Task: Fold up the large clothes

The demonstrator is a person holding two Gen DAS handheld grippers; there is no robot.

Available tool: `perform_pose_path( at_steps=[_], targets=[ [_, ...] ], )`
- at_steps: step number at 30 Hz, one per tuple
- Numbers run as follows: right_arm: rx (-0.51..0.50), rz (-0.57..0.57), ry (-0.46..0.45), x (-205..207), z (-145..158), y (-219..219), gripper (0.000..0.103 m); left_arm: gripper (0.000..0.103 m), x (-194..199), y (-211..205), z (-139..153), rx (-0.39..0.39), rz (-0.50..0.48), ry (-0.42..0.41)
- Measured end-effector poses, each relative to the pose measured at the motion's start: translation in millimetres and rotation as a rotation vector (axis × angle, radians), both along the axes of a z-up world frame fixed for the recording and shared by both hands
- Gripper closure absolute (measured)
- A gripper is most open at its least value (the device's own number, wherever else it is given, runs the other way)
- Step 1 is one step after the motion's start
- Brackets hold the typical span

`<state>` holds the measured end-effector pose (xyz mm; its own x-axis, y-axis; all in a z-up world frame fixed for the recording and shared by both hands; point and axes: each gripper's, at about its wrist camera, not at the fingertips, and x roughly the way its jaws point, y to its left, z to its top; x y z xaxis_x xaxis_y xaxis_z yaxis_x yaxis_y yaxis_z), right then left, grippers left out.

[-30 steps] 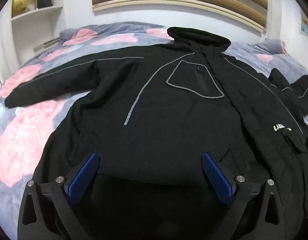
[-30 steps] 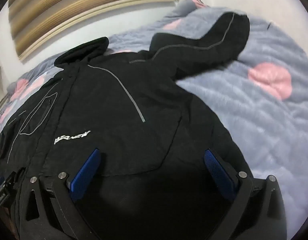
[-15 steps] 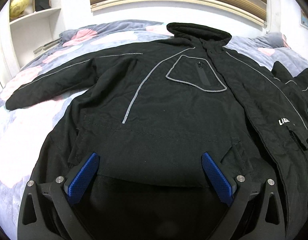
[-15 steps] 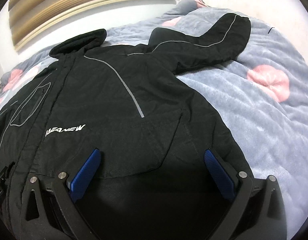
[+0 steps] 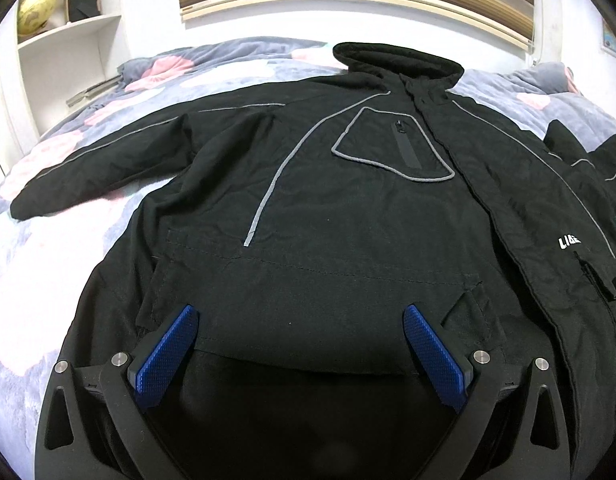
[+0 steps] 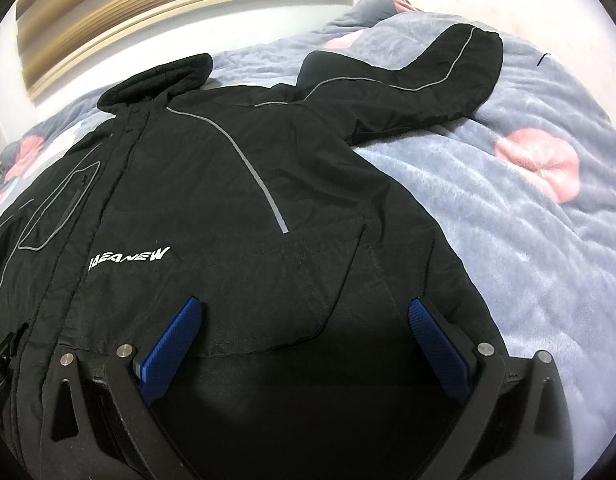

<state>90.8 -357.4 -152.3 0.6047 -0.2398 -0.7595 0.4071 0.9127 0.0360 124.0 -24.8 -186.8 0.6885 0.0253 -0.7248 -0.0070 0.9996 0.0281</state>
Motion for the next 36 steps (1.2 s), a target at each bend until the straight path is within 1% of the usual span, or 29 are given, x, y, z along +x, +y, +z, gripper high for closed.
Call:
perform_pose_path(
  at_steps=[31, 36],
  targets=[
    [0.000, -0.004, 0.000, 0.3, 0.7, 0.4, 0.000, 0.001, 4.6, 7.8, 1.9, 0.001, -0.015, 0.002],
    [0.023, 0.007, 0.001, -2.5, 5.1, -1.7, 0.000, 0.001, 4.3, 8.2, 3.4, 0.011, -0.014, 0.023]
  ],
)
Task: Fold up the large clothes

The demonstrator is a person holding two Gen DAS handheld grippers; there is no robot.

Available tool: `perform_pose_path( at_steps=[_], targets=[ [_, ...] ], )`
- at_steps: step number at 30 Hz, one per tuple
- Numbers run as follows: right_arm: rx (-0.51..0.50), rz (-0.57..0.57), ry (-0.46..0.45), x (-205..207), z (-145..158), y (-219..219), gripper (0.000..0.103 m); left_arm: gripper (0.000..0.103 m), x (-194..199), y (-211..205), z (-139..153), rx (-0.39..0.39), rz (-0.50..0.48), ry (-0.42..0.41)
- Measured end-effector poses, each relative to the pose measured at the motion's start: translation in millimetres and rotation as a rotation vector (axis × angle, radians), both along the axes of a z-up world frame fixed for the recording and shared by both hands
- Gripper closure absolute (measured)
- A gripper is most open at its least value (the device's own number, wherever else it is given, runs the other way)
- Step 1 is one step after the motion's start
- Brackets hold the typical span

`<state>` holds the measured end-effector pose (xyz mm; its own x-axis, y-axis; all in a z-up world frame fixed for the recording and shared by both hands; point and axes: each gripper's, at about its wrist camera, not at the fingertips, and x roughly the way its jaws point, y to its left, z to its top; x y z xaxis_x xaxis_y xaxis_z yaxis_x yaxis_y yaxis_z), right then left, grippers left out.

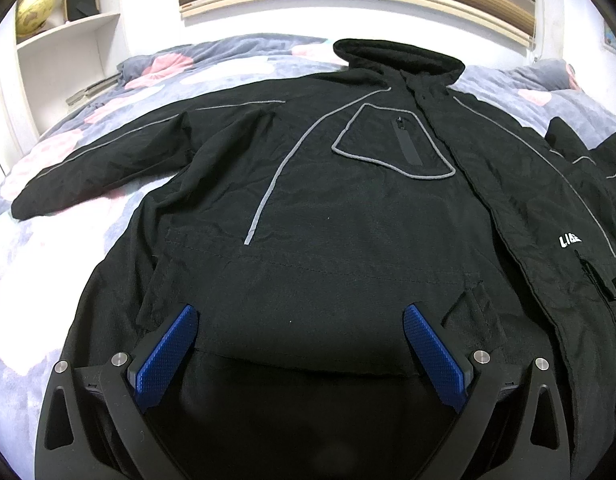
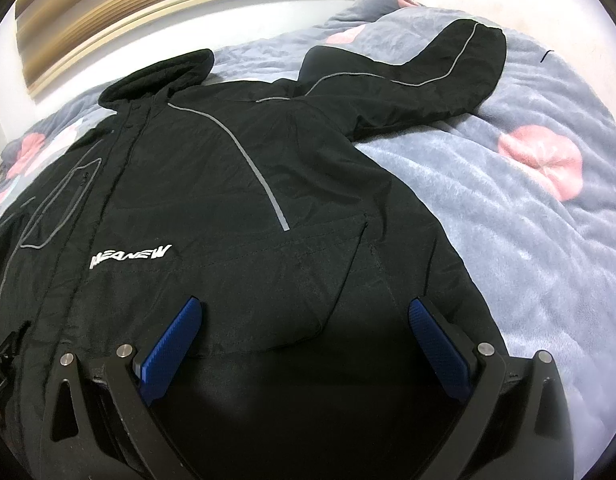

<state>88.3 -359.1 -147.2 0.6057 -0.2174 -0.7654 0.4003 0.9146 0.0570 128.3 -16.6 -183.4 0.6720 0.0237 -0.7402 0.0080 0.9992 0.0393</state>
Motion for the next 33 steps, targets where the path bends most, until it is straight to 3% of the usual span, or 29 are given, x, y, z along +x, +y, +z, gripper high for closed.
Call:
perform_pose_path(
  at_steps=[5, 8, 11, 13, 17, 21, 25, 27, 30, 33],
  targets=[
    [0.025, 0.026, 0.034, -3, 13, -7, 0.000, 0.001, -5, -3, 21, -0.022, -0.042, 0.007],
    [0.016, 0.037, 0.029, -9, 37, -14, 0.000, 0.001, -16, -8, 57, -0.077, -0.064, -0.059],
    [-0.069, 0.032, -0.057, -17, 87, -37, 0.000, 0.001, -21, -18, 87, -0.040, -0.046, -0.135],
    [-0.138, 0.024, -0.099, -15, 115, -60, 0.000, 0.001, -16, -26, 98, 0.008, -0.042, -0.148],
    [-0.238, -0.054, -0.163, 4, 153, -135, 0.000, 0.001, 3, -42, 106, 0.029, -0.095, -0.137],
    [-0.128, -0.115, -0.183, 38, 164, -229, 0.000, 0.001, 19, -65, 102, 0.090, -0.125, -0.119],
    [-0.081, -0.188, -0.177, 85, 164, -294, 0.001, 0.001, 32, -82, 85, 0.033, -0.195, -0.050],
    [-0.097, -0.224, -0.159, 109, 159, -321, 0.005, 0.001, 34, -91, 77, 0.045, -0.219, -0.058],
    [-0.092, -0.264, -0.134, 132, 142, -354, 0.016, 0.001, 41, -98, 52, -0.028, -0.291, -0.067],
    [-0.099, -0.271, -0.066, 160, 122, -374, 0.028, 0.001, 53, -101, 21, -0.066, -0.307, -0.005]
  ],
)
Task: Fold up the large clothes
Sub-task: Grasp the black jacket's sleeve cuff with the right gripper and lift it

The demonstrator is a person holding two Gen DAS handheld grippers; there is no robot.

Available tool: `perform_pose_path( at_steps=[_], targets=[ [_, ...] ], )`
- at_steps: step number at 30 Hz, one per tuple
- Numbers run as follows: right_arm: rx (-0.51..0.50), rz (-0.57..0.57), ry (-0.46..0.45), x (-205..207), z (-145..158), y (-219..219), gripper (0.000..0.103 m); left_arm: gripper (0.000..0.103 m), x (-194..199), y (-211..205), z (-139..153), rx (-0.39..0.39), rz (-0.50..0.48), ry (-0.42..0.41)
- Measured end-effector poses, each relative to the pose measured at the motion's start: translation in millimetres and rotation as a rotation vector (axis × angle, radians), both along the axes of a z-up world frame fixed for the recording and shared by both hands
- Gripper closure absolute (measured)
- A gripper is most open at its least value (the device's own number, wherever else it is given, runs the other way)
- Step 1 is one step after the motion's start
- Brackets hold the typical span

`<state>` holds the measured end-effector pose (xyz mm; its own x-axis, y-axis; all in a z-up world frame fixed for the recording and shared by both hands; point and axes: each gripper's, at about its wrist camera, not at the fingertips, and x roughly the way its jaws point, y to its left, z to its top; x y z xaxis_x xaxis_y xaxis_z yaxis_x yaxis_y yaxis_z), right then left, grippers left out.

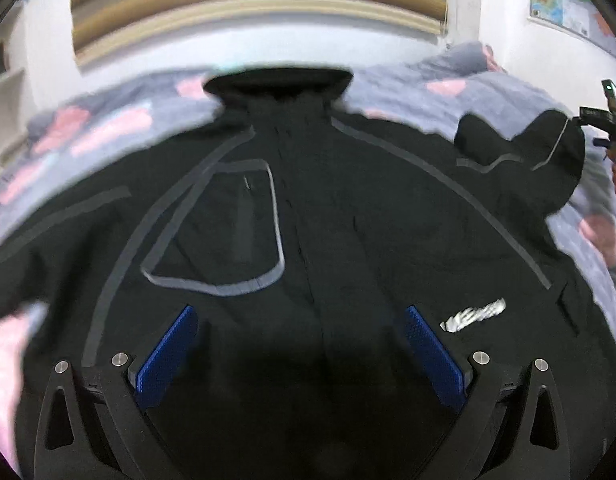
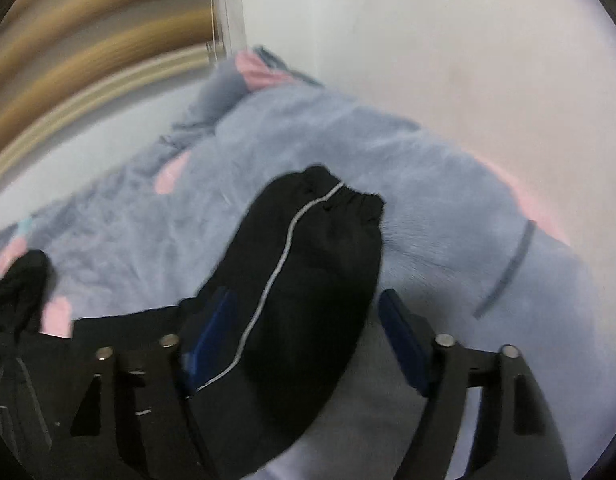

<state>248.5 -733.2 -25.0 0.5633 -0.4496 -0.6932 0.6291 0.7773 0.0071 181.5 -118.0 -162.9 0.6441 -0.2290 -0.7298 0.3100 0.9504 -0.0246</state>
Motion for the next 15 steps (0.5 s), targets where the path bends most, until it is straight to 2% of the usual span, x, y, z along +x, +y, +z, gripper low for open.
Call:
perform_pose_path(
  at_steps=[3, 6, 8, 9, 10, 11, 13, 15],
  targets=[
    [-0.017, -0.107, 0.045, 13, -21, -22, 0.028, 0.001, 7, 0, -23, -0.012, 0.014, 0.068],
    [0.044, -0.139, 0.035, 17, -36, -41, 0.027, 0.001, 1, -1, -19, -0.022, 0.005, 0.037],
    [0.022, -0.129, 0.047, 21, -40, -43, 0.028, 0.001, 1, -4, -22, -0.009, 0.005, 0.047],
    [0.007, -0.104, 0.052, 23, -39, -40, 0.035, 0.001, 2, -4, -23, -0.008, 0.004, 0.050],
    [0.011, -0.070, 0.050, 24, -38, -38, 0.061, 0.001, 2, -4, -23, -0.012, 0.002, 0.049],
    [0.011, -0.031, 0.054, 26, -36, -32, 0.074, 0.001, 2, -3, -23, -0.017, 0.001, 0.050],
    [-0.030, 0.021, 0.051, 25, -25, -15, 0.089, 0.001, 3, -3, -23, -0.029, -0.002, 0.052],
    [-0.066, 0.062, 0.029, 17, -8, 4, 0.090, 0.001, 4, -1, -24, -0.039, -0.005, 0.055]
  ],
)
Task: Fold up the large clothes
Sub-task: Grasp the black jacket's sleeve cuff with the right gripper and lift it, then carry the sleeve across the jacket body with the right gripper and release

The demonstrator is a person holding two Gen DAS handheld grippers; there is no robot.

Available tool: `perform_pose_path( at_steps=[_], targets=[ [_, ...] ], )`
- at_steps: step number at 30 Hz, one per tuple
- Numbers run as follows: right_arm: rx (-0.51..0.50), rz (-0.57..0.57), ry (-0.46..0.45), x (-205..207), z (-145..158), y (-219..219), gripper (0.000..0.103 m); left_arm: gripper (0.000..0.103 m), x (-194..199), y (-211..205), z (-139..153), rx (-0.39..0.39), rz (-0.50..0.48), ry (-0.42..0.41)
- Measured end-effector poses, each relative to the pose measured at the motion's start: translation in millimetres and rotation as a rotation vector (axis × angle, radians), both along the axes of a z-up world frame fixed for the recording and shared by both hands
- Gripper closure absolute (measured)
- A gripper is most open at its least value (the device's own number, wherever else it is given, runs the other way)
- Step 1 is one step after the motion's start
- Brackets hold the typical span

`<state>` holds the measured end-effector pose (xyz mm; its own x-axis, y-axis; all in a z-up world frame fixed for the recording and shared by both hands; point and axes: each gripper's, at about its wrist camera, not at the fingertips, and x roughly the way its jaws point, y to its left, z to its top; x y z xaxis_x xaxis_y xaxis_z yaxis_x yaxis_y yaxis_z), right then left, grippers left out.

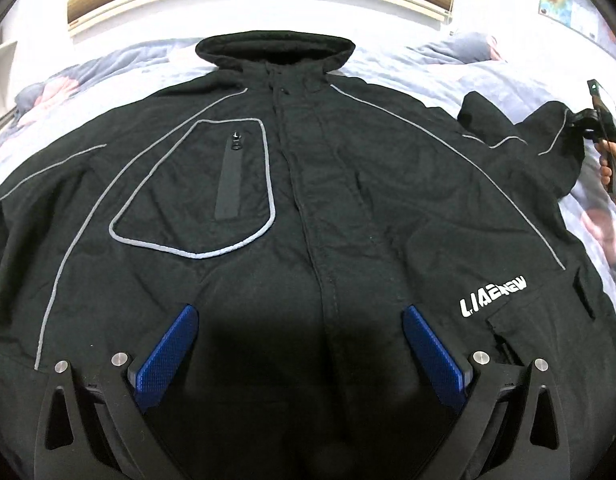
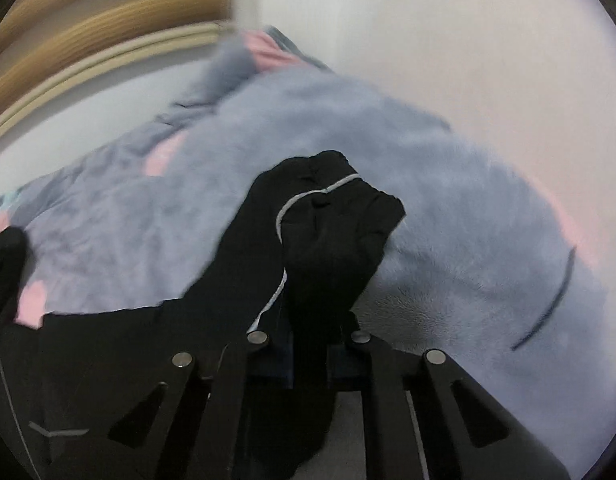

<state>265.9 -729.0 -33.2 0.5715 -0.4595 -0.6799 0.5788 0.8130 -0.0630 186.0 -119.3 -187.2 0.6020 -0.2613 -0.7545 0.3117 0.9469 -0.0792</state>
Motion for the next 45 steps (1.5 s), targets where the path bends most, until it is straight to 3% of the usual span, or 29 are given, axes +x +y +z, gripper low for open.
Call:
perform_pose_path(
  at_steps=[4, 7, 9, 14, 17, 19, 26, 30, 32, 35, 40, 45],
  targets=[
    [-0.086, 0.003, -0.077, -30, 41, 23, 0.093, 0.001, 0, 4, 1, -0.001, 0.001, 0.004],
    [-0.079, -0.118, -0.127, -59, 56, 6, 0.093, 0.001, 0, 2, 1, 0.002, 0.003, 0.004],
    [-0.033, -0.201, -0.095, -68, 43, -17, 0.093, 0.001, 0, 3, 1, 0.002, 0.003, 0.004],
    [0.021, -0.271, 0.085, -52, -19, -43, 0.093, 0.001, 0, 3, 0, -0.009, -0.001, 0.005],
    [-0.028, -0.283, 0.102, -45, -17, -31, 0.093, 0.001, 1, 5, -1, -0.017, -0.002, 0.008],
    [0.003, -0.240, 0.058, -42, 1, -13, 0.093, 0.001, 1, 5, -1, -0.023, -0.002, 0.006],
    [0.044, 0.051, -0.062, -17, 77, 119, 0.093, 0.001, 0, 18, 4, -0.104, 0.013, 0.004],
    [0.048, 0.240, -0.054, 12, 96, 224, 0.093, 0.001, 2, 38, 17, -0.167, 0.075, 0.017],
    [0.057, 0.318, -0.039, 24, 97, 267, 0.093, 0.001, 2, 50, 28, -0.140, 0.121, 0.036],
    [0.045, 0.448, -0.012, 48, 91, 348, 0.093, 0.001, -1, 70, 44, -0.061, 0.146, 0.091],
    [0.056, 0.585, 0.030, 76, 56, 447, 0.093, 0.001, -19, 109, 54, 0.039, 0.216, -0.014],
    [0.100, 0.694, 0.077, 82, 3, 542, 0.092, 0.001, -30, 142, 36, -0.071, 0.262, -0.011]
  ],
)
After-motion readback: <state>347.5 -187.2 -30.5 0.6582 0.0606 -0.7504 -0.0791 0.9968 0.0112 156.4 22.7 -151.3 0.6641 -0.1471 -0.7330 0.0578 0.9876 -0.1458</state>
